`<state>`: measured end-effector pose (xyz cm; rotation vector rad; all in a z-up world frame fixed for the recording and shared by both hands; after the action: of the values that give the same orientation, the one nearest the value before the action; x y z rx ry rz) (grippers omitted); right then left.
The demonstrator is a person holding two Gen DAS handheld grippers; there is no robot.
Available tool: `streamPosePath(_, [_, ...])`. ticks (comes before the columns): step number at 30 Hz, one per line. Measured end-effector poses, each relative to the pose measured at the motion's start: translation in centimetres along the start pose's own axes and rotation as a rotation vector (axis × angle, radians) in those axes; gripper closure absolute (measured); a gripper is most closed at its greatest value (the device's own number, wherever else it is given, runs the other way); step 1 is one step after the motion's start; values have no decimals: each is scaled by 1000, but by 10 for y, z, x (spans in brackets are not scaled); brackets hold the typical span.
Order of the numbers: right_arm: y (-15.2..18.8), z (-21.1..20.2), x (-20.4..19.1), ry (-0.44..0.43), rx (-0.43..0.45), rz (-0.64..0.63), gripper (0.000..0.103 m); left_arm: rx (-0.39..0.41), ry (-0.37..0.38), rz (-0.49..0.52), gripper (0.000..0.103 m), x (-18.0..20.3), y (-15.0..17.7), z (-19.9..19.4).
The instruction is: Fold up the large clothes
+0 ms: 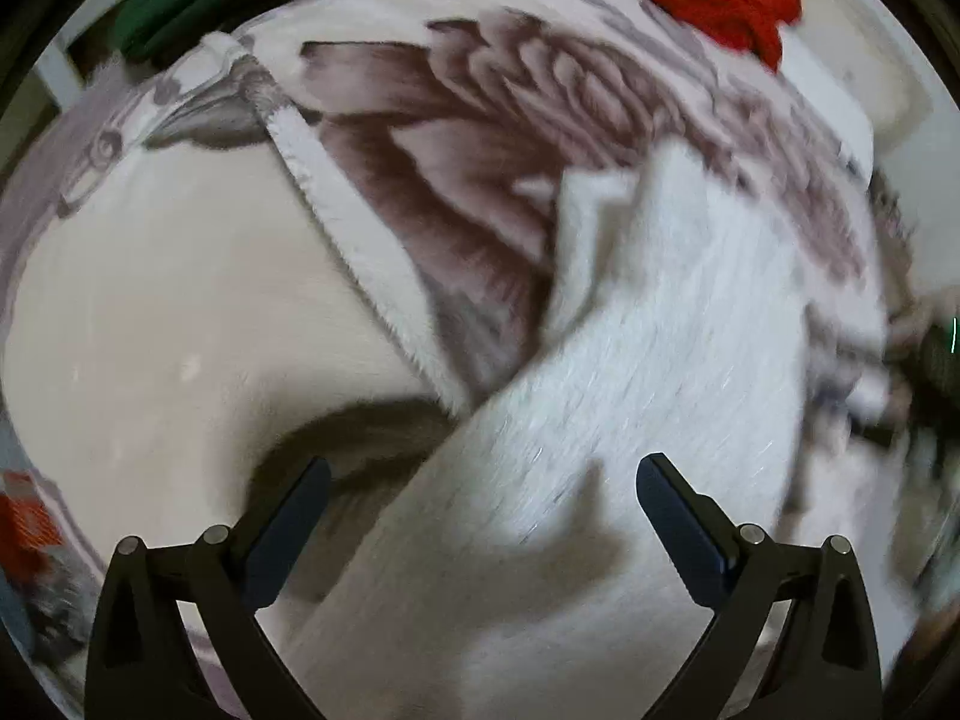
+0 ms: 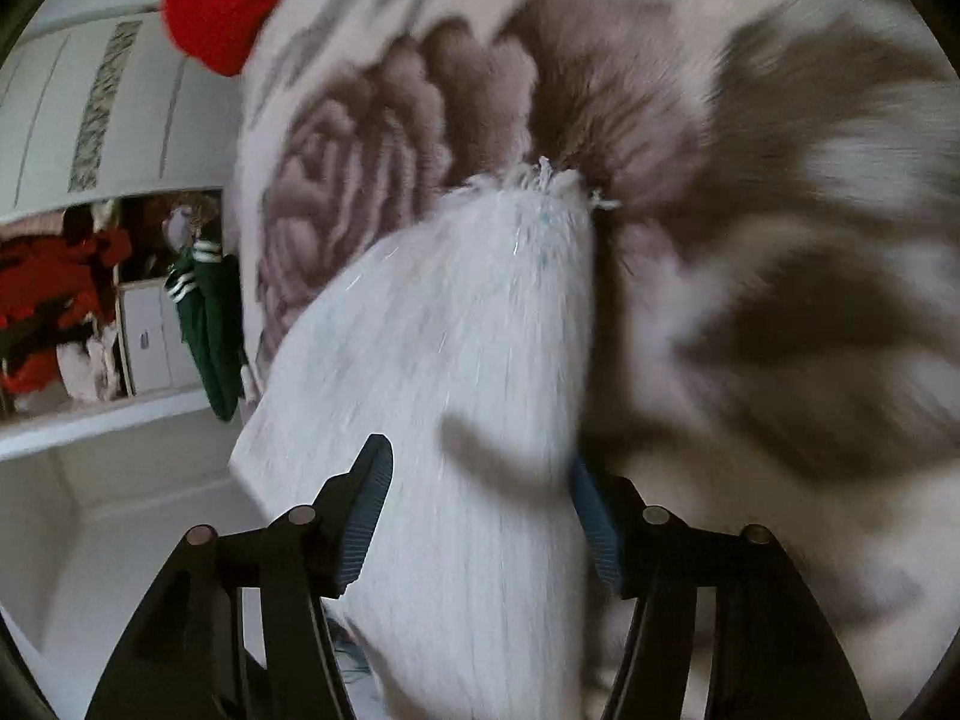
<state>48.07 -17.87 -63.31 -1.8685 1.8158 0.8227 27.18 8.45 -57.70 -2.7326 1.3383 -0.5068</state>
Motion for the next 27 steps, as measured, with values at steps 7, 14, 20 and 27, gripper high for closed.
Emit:
streamPosePath(7, [115,-38,46,54,54,96,37,-34,98,136,41,51,-88,65])
streamPosePath(14, [176,-17,95,130,128,266,37,-56,120,232,94,49,-124,94])
streamPosePath(20, [206,-21,97,149,169,312,37,-144,187,293,85,40,-110,60])
streamPosePath(27, [283,-38,65,141,112,297,36,-226,161,314,35,-39,2,-16])
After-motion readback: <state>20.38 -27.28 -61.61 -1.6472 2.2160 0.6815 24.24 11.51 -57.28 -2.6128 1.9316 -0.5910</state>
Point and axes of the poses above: each gripper's, at about its wrist camera, not at the fingertips, and z roughly the way its jaws point, x to its right, y to its underside, the point moved 3 cm from there along z, roughly the way its jaws point, and after that the axes turned 1 degree about -z, right-handed, at the moved point
